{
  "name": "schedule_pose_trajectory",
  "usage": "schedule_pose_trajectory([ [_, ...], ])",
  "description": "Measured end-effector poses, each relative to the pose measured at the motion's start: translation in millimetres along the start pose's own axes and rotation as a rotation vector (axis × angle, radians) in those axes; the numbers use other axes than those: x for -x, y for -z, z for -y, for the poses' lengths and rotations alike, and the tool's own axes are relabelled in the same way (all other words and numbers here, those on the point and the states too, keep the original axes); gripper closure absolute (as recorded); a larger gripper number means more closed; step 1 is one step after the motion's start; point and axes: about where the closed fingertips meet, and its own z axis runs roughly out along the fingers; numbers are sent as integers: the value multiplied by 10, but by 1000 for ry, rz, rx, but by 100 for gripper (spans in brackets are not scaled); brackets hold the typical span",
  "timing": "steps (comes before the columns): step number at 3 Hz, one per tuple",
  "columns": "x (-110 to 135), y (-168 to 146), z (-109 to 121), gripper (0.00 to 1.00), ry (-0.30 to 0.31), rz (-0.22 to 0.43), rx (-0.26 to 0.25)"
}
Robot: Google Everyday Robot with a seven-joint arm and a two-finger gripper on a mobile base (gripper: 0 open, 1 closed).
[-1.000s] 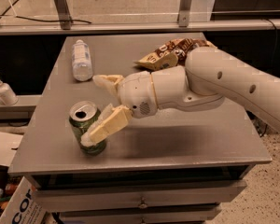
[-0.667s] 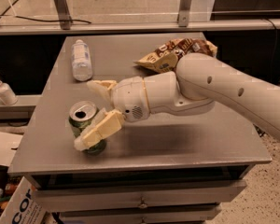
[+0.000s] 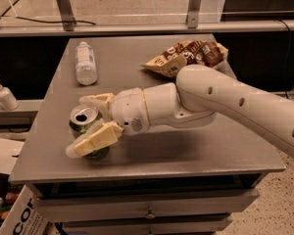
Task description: Pick green can
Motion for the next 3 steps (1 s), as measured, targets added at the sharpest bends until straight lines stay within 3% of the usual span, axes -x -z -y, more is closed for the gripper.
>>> schedule_pose_trajectory([
  [2,-25,-59,-32,64,-9,13,12],
  [3,15,15,-15,88,-10,31,-7],
])
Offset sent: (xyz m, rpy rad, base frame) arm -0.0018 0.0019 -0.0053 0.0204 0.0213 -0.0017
